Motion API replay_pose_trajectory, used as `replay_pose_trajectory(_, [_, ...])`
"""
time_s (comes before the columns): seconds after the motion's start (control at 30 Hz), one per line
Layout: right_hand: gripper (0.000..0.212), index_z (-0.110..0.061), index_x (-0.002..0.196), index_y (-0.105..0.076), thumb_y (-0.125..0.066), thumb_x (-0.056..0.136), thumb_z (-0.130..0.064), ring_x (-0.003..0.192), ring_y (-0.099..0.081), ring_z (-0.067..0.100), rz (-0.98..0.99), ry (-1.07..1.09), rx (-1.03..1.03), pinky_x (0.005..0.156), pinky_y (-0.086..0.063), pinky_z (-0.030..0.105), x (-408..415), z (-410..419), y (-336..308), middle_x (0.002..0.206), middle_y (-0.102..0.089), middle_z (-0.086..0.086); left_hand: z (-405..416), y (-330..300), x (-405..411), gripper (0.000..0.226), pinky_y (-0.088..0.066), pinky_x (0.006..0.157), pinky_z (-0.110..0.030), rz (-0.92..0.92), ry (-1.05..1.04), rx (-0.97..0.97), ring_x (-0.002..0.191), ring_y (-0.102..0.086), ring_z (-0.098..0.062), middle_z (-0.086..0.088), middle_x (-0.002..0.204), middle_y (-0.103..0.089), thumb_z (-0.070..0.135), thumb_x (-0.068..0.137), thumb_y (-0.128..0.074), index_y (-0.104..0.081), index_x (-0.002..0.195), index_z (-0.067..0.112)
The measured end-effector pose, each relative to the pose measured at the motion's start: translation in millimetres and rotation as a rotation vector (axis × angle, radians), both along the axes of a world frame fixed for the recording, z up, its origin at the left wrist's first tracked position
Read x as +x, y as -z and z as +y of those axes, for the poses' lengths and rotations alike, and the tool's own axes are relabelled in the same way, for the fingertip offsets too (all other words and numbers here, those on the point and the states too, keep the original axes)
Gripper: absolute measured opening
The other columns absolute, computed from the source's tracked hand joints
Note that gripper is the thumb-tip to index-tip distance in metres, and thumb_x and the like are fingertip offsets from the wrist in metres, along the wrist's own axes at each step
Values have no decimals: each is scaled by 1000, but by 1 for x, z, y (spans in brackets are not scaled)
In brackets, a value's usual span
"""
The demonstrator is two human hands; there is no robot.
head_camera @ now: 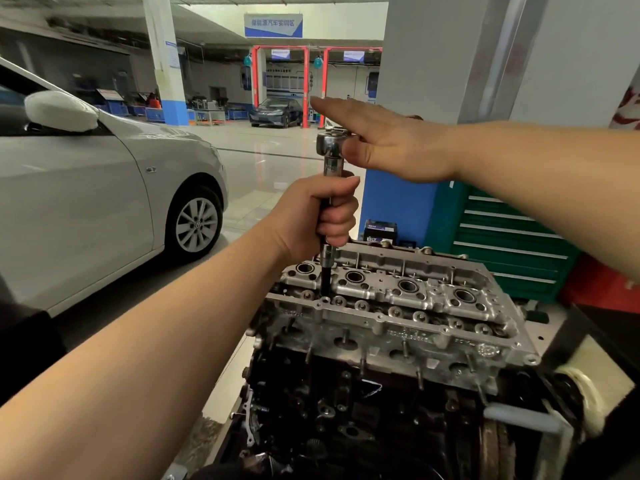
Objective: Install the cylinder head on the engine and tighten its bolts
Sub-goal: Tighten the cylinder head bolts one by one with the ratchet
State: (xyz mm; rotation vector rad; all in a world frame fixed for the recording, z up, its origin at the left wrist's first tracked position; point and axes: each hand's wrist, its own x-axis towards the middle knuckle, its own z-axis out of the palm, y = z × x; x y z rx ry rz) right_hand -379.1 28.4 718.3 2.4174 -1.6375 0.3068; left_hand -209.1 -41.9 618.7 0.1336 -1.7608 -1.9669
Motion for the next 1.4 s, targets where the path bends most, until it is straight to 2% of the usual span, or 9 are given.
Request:
replay_pose_trajectory(0.1, [90, -27, 162, -28, -14, 91, -81, 154, -23, 18, -49, 43, -79, 125, -14, 38, 1, -3, 9, 166, -34, 3, -2, 3, -2, 39, -11, 54, -33, 22, 7, 7, 52, -8, -17, 2, 57, -15, 29, 94, -53, -40, 58, 25])
replay_pose_trajectory(0.2, [70, -21, 112, -56, -18, 98, -79, 102, -55, 26, -35, 192, -149, 88, -43, 45, 13, 0, 13, 99, -59, -4, 5, 4, -9, 36, -17, 52, -31, 41, -208, 19, 50, -17, -17, 1, 57, -24, 23, 102, -53, -40, 69, 21])
replay_pose_trajectory(0.4, [85, -24, 65, -46, -4, 78, -96, 55, -38, 19, 281, 744, -480, 53, -25, 30, 46, 19, 20, 62, -45, -3, 38, 11, -30, 20, -44, 60, -27, 54, -804, -150, 69, -62, -8, 9, 89, -67, 30, 94, -62, -58, 113, 27])
replay_pose_trajectory(0.57, [84, -23, 58, -42, -3, 81, -95, 48, -26, 14, 220, 740, -690, 55, -19, 29, 63, 28, 33, 53, -38, -4, 44, 9, -35, 18, -42, 60, -29, 150, -884, -233, 68, -66, -2, 12, 79, -75, 39, 92, -53, -68, 88, 32])
replay_pose_trajectory(0.83, [72, -3, 82, -72, -30, 111, -54, 81, -58, 12, -980, 230, -206, 101, -45, 43, 37, -27, 29, 83, -70, 14, 21, 1, -27, 43, -26, 44, -23, 63, -523, -73, 41, -29, -16, 2, 50, -36, 17, 90, -66, -51, 52, 28])
replay_pose_trajectory(1.1, [68, -18, 60, -41, -14, 105, -61, 55, -34, 20, -10, 816, -533, 90, -37, 48, 77, 2, 17, 60, -40, 2, 6, 4, -10, 26, -24, 47, -26, 118, -410, -1, 50, -21, -20, 0, 55, -29, 24, 78, -61, -38, 66, 20])
replay_pose_trajectory(1.2, [69, -20, 56, -30, -29, 102, -70, 48, -20, 19, 220, 845, -692, 61, -26, 36, 96, 33, 35, 52, -28, 0, 8, 7, -19, 26, -33, 44, -24, 194, -573, -82, 42, -38, -16, 2, 52, -43, 16, 89, -56, -51, 65, 24])
replay_pose_trajectory(1.3, [66, -20, 56, -22, -40, 97, -68, 46, -10, 17, 328, 833, -859, 52, -6, 32, 112, 43, 41, 50, -17, -1, 9, 8, -28, 38, -41, 53, -31, 193, -729, -198, 58, -51, -19, -1, 60, -57, 17, 96, -54, -67, 68, 39])
replay_pose_trajectory(1.4, [56, -21, 73, -43, -39, 89, -75, 56, -38, 24, 285, 693, -678, 60, -25, 33, 89, 30, 31, 59, -33, -4, 9, 5, -26, 23, -34, 51, -32, 116, -724, -144, 44, -43, -21, -8, 50, -48, 16, 78, -45, -57, 59, 23])
